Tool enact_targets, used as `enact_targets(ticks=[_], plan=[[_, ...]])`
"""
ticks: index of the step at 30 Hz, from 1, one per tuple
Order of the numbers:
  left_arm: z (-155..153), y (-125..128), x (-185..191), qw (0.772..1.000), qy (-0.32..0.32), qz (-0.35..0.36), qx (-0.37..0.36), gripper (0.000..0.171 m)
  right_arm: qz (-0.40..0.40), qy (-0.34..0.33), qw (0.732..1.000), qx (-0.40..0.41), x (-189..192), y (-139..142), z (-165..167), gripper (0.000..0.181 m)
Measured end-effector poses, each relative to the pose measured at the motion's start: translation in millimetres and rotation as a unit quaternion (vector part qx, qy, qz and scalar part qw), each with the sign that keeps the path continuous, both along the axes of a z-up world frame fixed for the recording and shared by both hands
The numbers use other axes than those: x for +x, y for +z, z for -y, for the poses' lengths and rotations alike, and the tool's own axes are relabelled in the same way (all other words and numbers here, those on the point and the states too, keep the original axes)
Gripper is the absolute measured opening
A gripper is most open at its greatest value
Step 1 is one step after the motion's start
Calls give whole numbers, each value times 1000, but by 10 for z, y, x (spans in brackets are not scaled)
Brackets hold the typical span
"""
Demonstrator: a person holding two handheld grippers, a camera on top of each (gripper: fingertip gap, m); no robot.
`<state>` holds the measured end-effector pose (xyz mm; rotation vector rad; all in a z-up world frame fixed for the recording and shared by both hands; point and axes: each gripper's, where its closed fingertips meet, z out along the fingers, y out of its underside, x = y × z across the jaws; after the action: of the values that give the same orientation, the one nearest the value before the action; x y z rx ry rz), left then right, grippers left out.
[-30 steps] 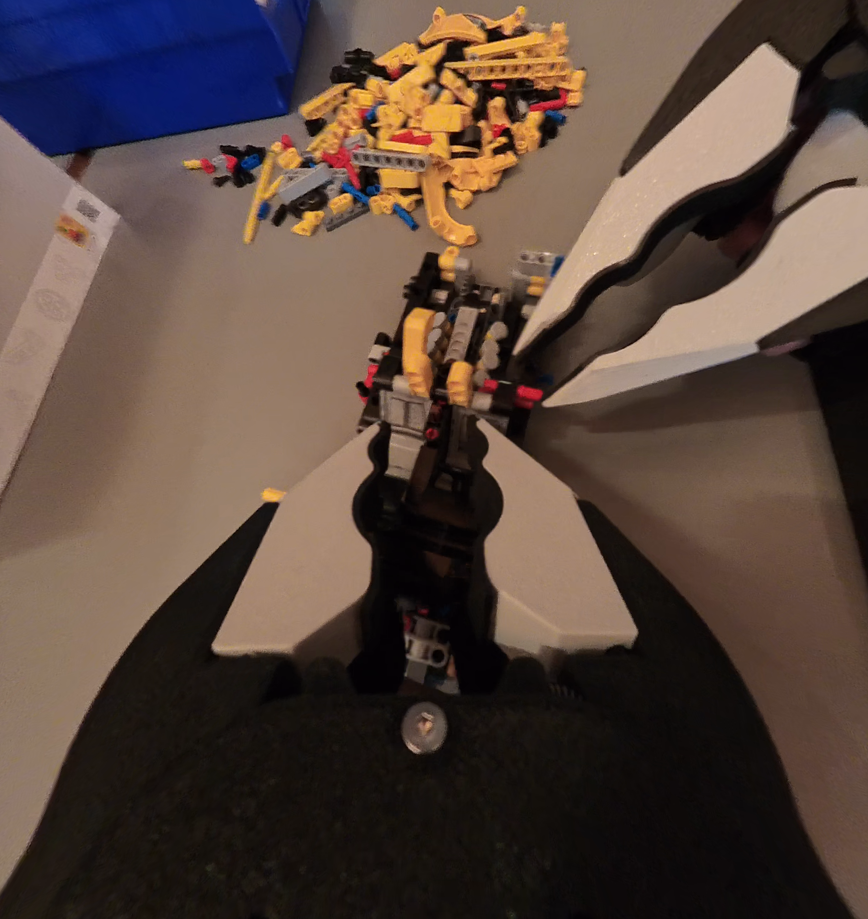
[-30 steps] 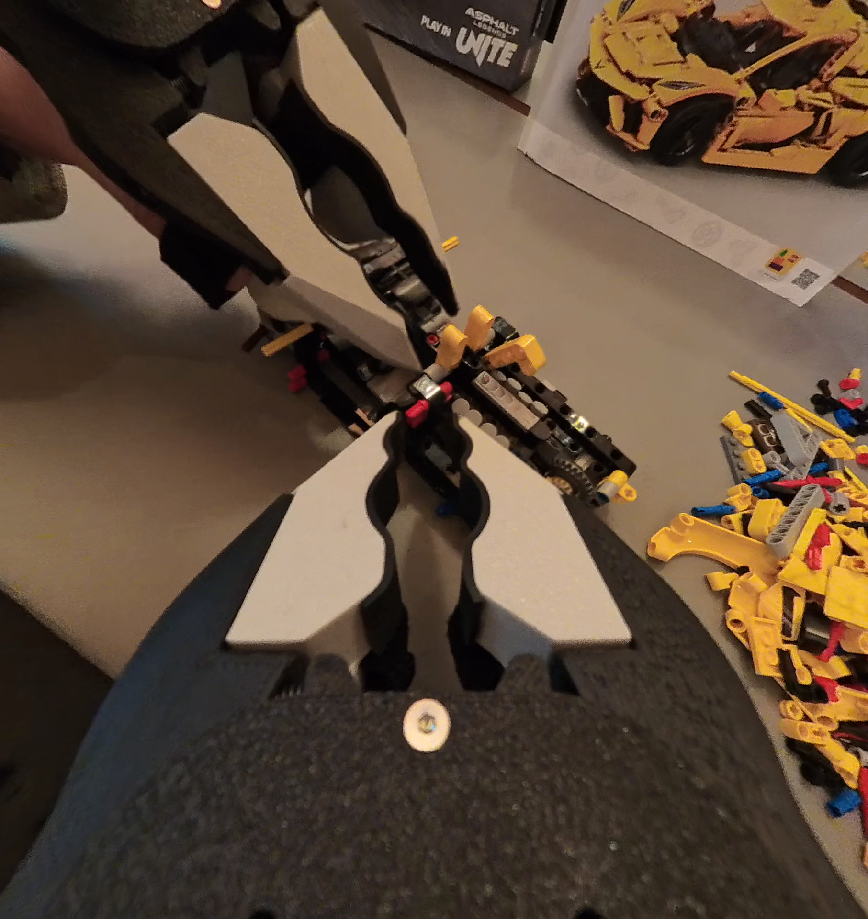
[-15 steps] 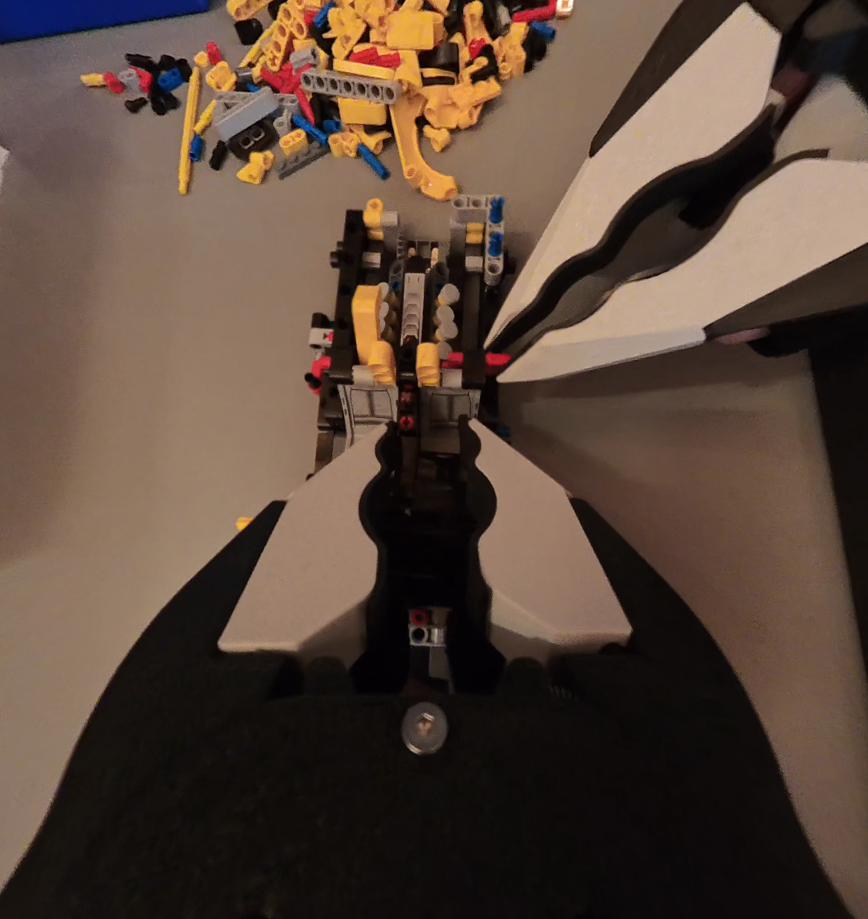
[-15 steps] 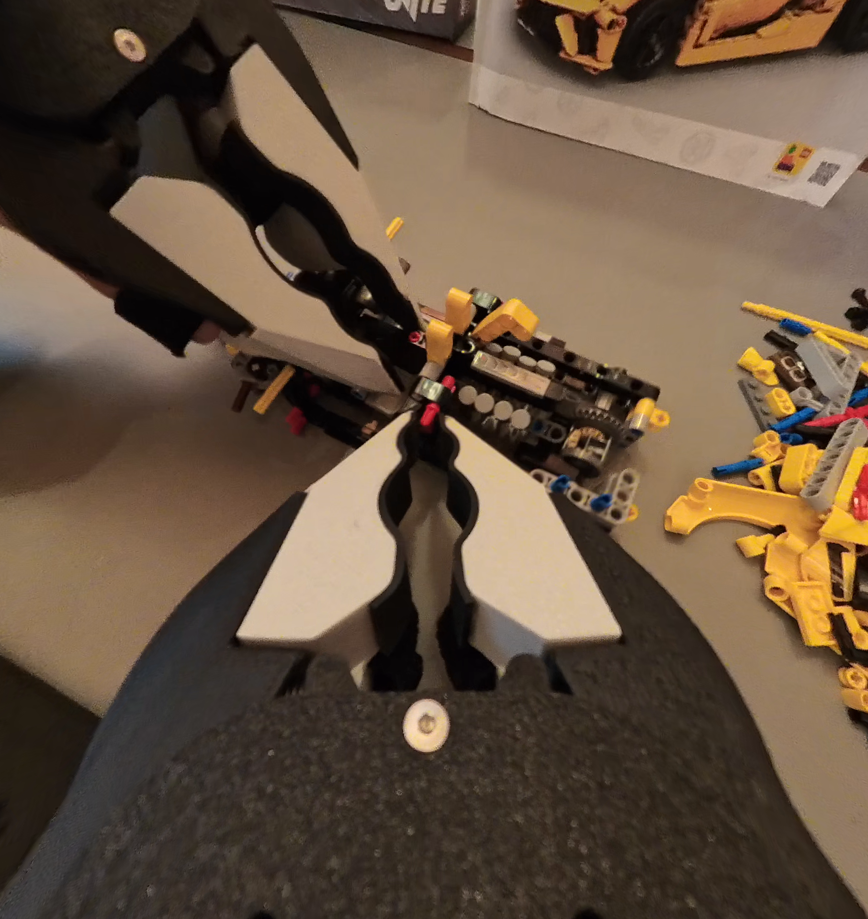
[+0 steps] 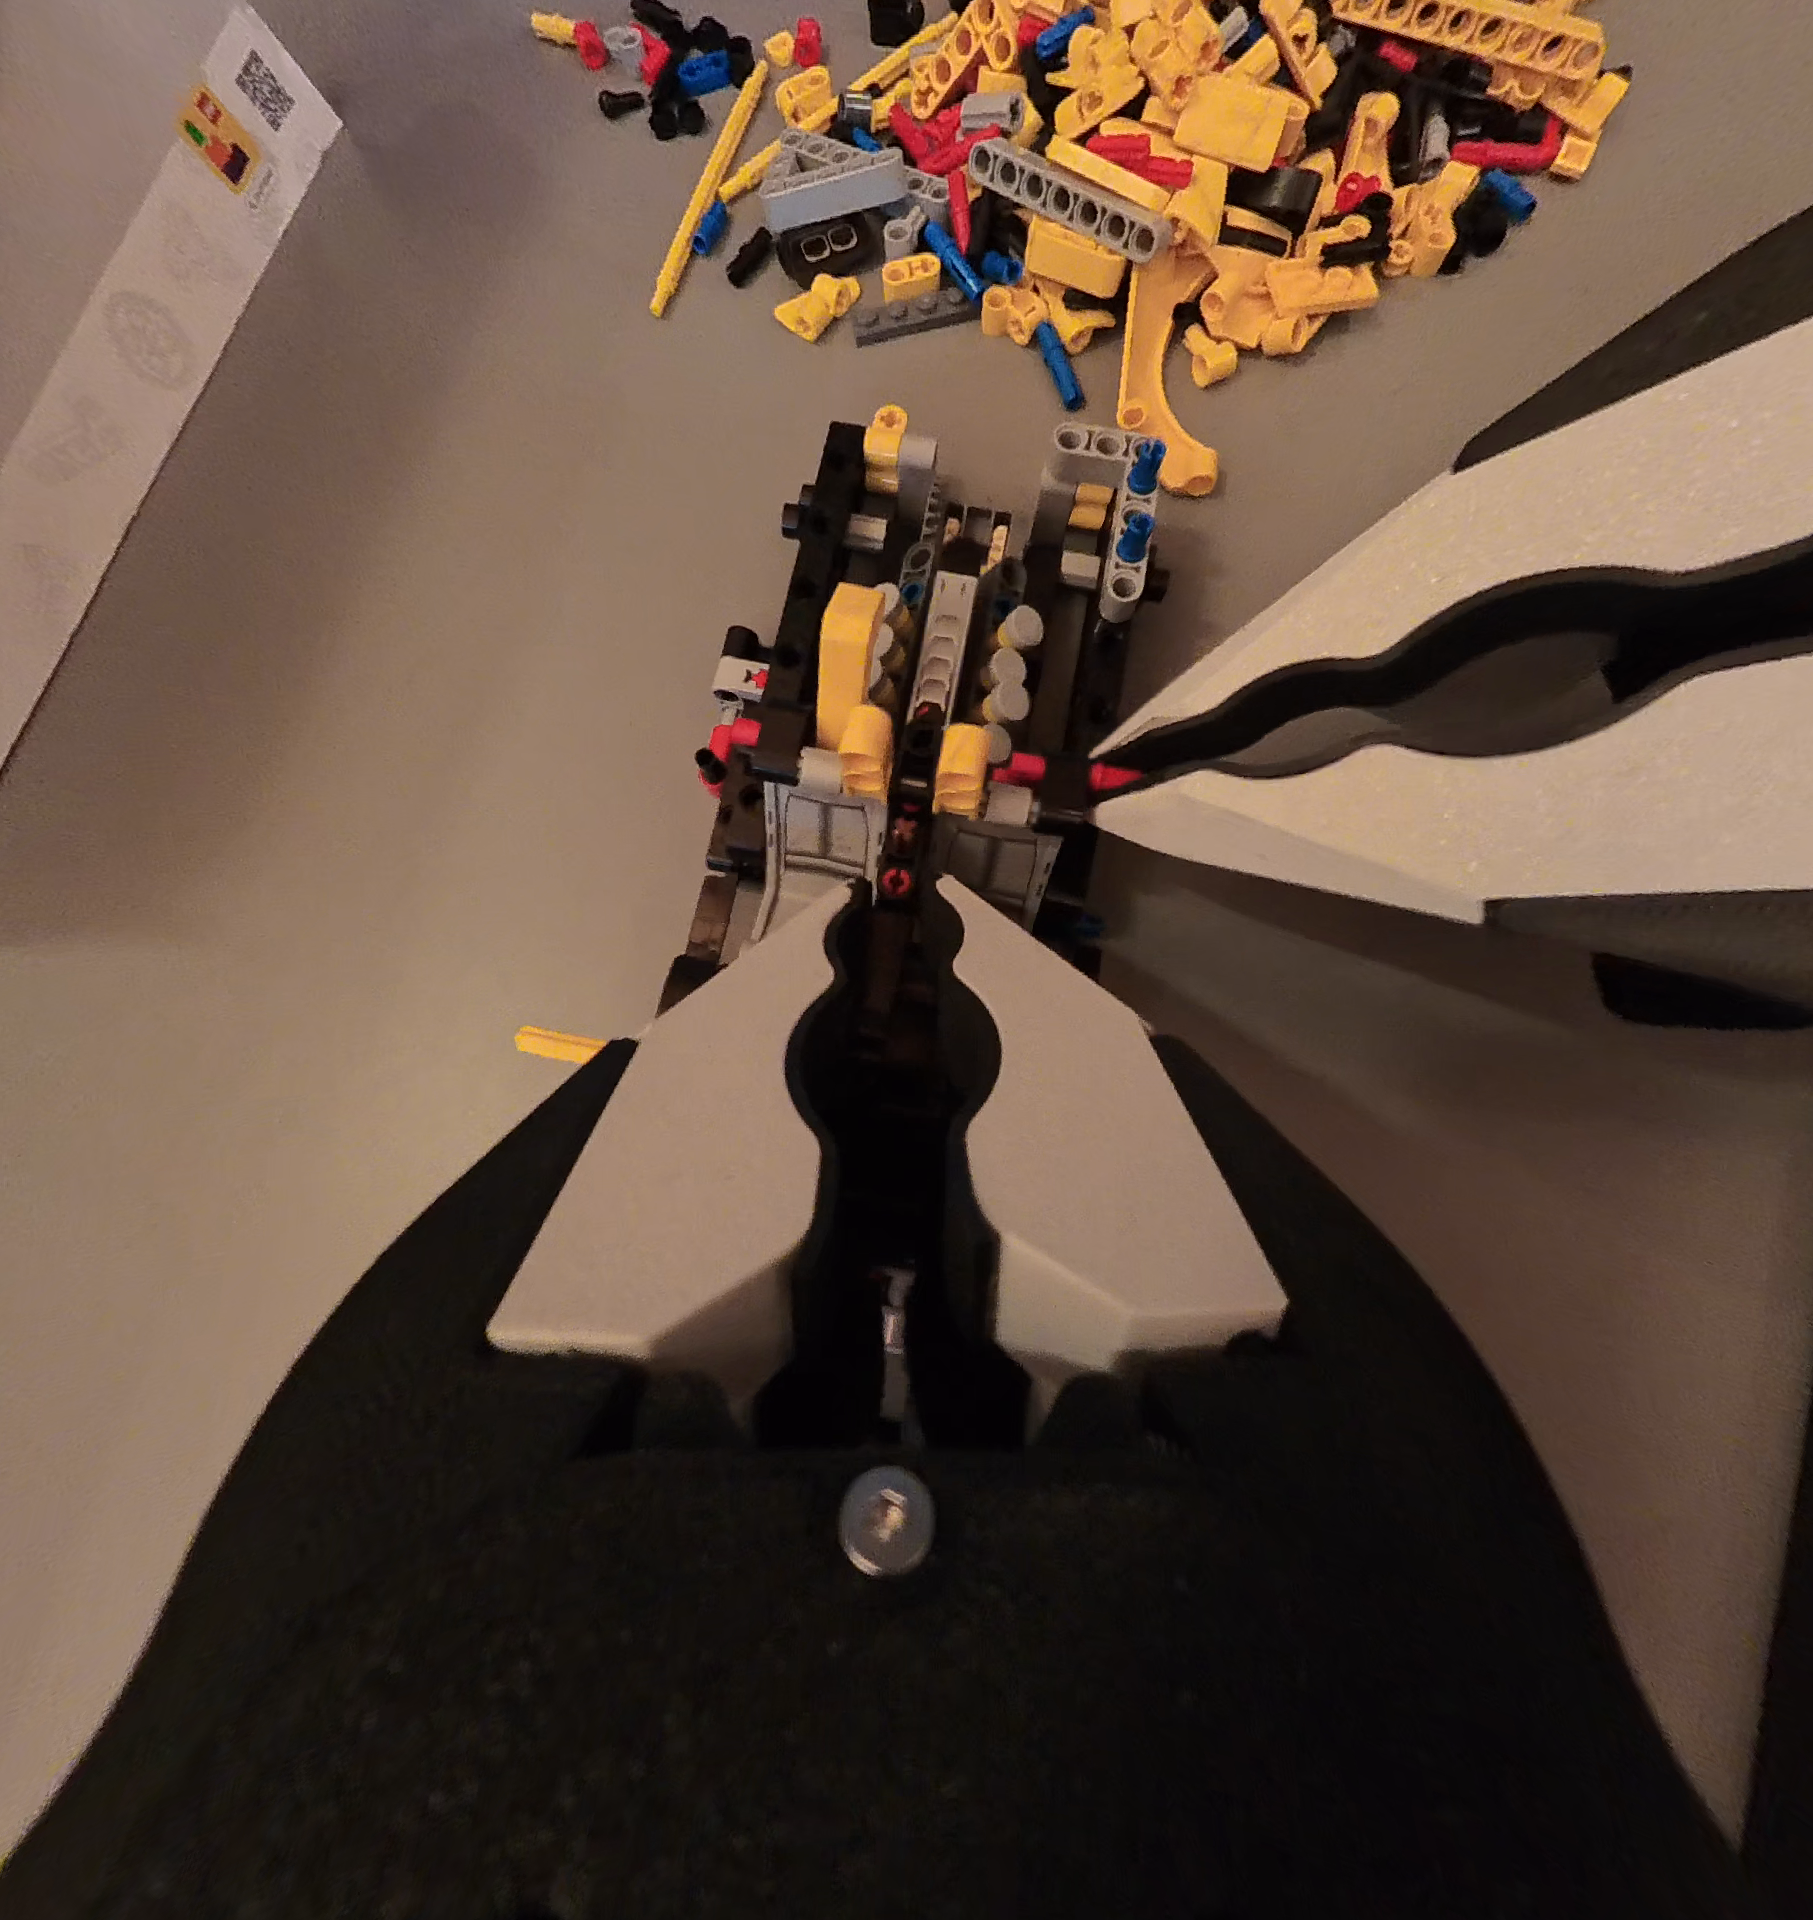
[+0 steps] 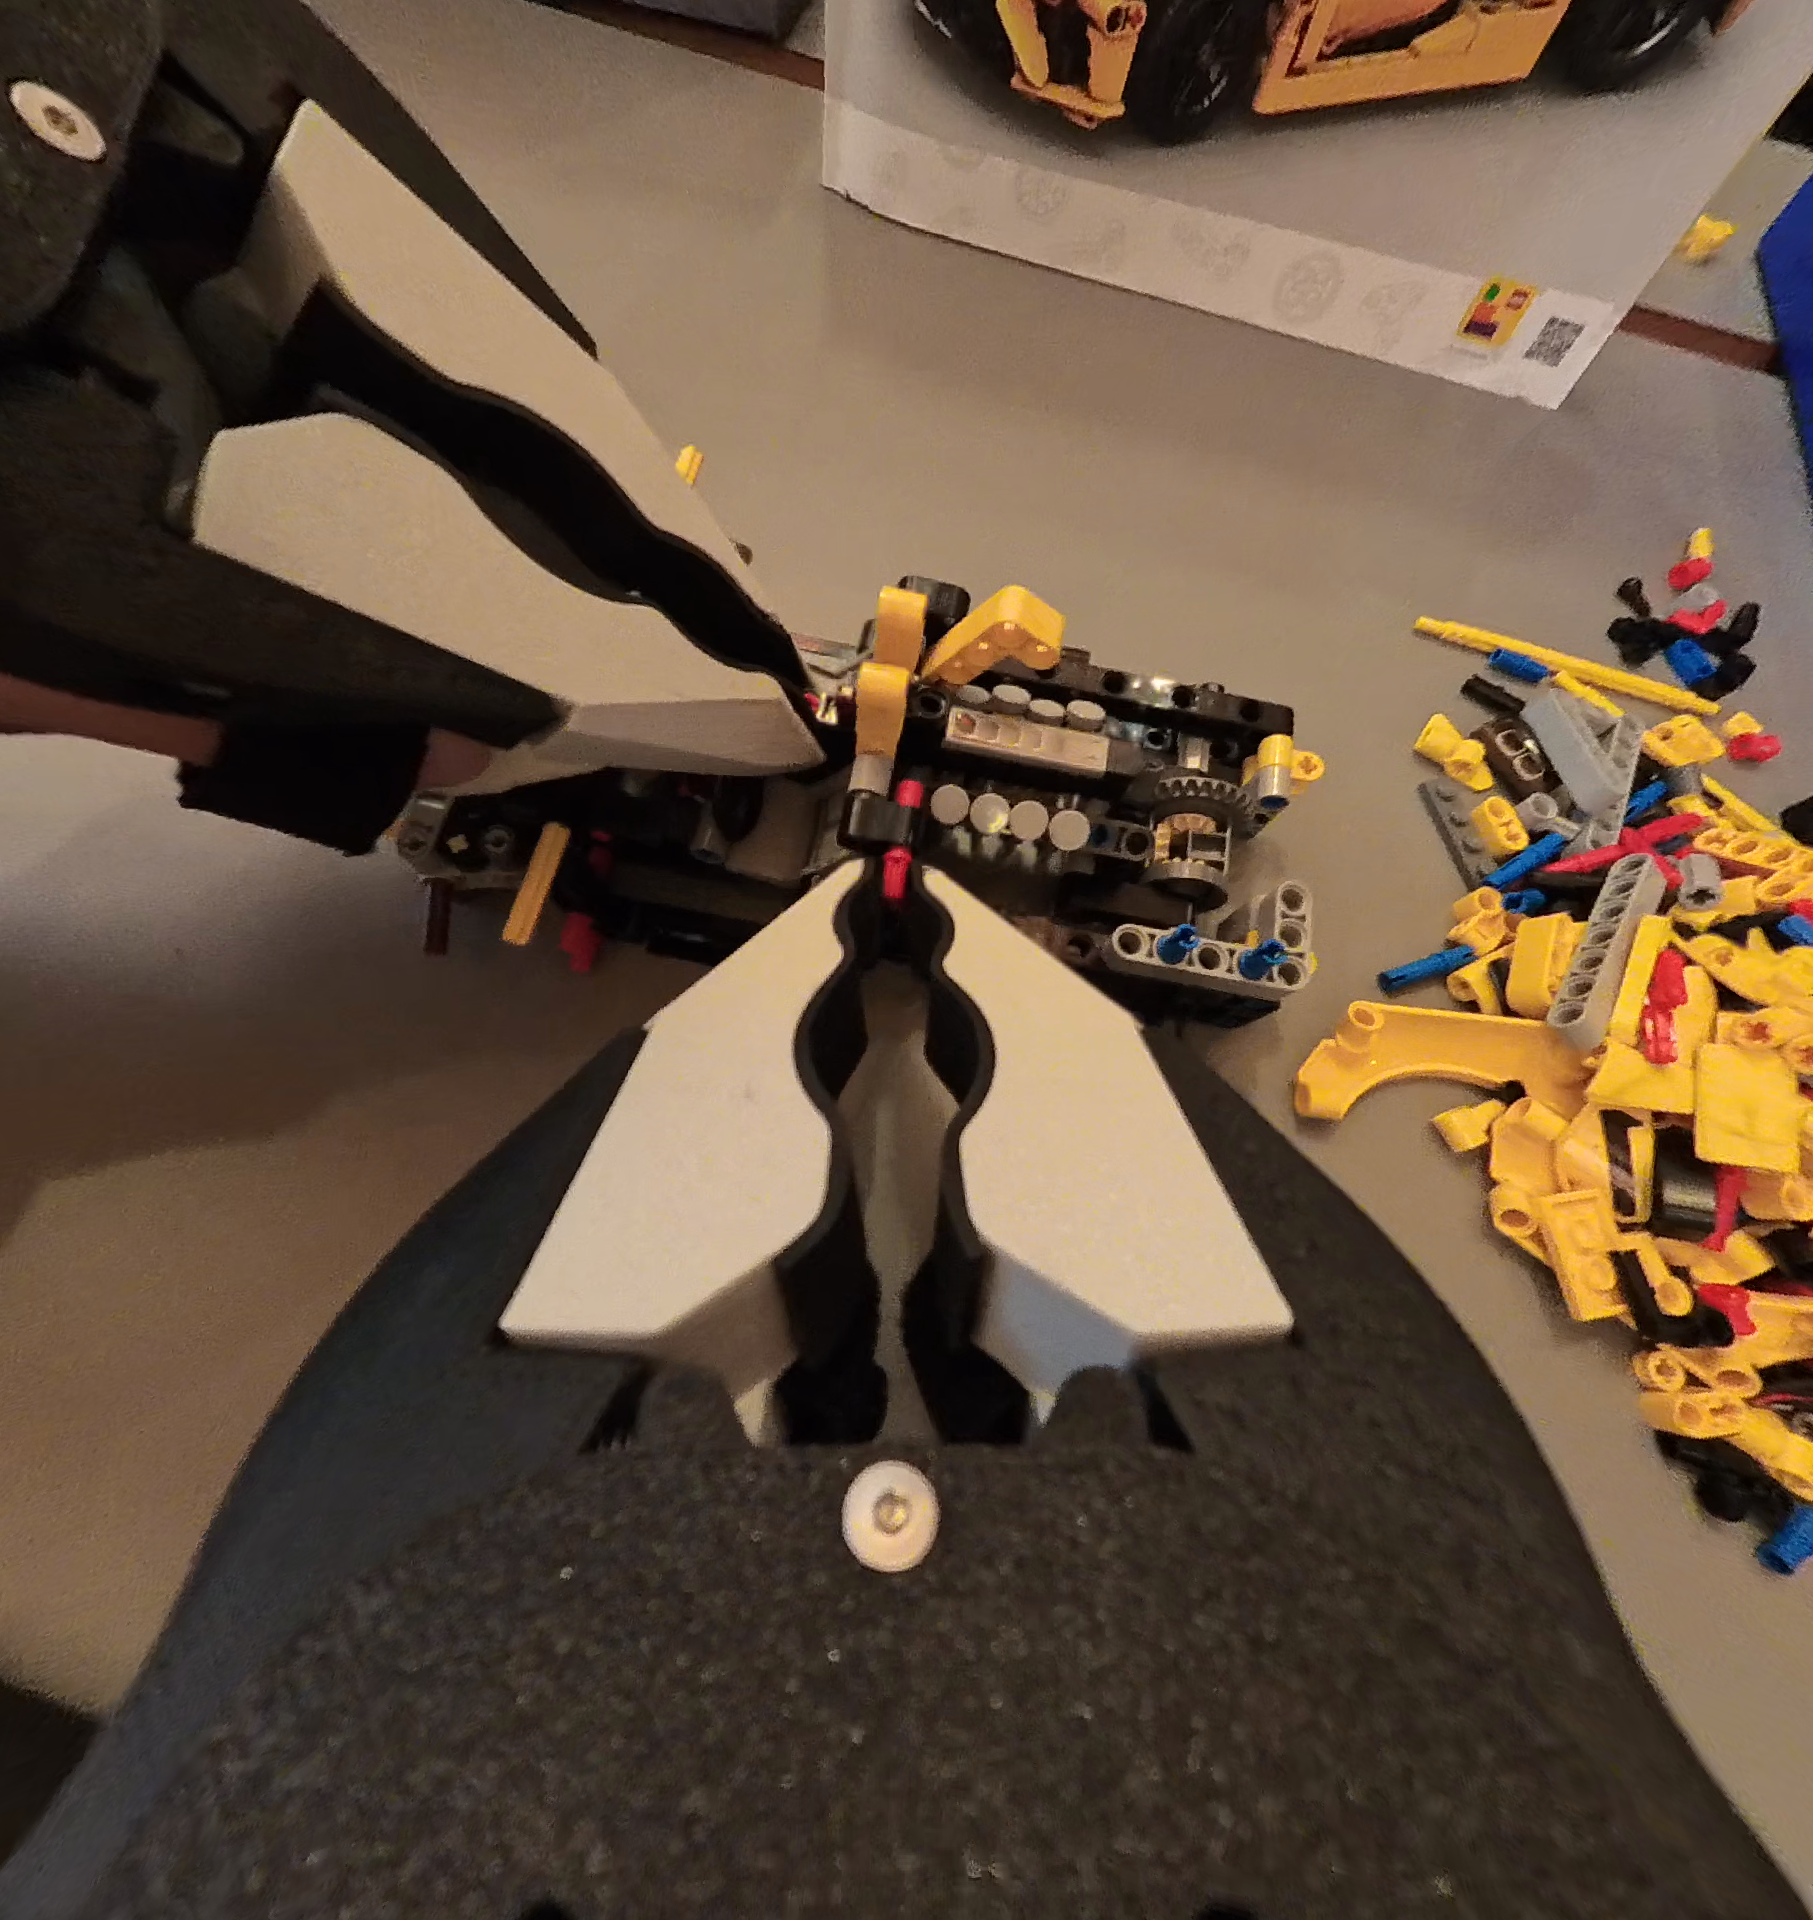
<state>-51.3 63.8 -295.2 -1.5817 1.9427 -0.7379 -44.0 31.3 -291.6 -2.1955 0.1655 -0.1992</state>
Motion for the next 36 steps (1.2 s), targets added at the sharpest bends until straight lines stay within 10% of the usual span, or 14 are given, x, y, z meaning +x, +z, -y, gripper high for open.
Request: enact_targets(ticks=[16,25,28,36], plan=[[121,7,19,999,-37,7,-19,9,-68,-10,997,-18,-27,-18,191,3],[123,12,17,999,-43,10,-24,9,82,221,972,3,7,237,249,13],[124,15,16,999,-44,12,-25,9,74,324,943,7,-95,101,250,56],[132,22,7,998,-53,18,-30,9,88,502,859,-41,-75,102,163,36]])
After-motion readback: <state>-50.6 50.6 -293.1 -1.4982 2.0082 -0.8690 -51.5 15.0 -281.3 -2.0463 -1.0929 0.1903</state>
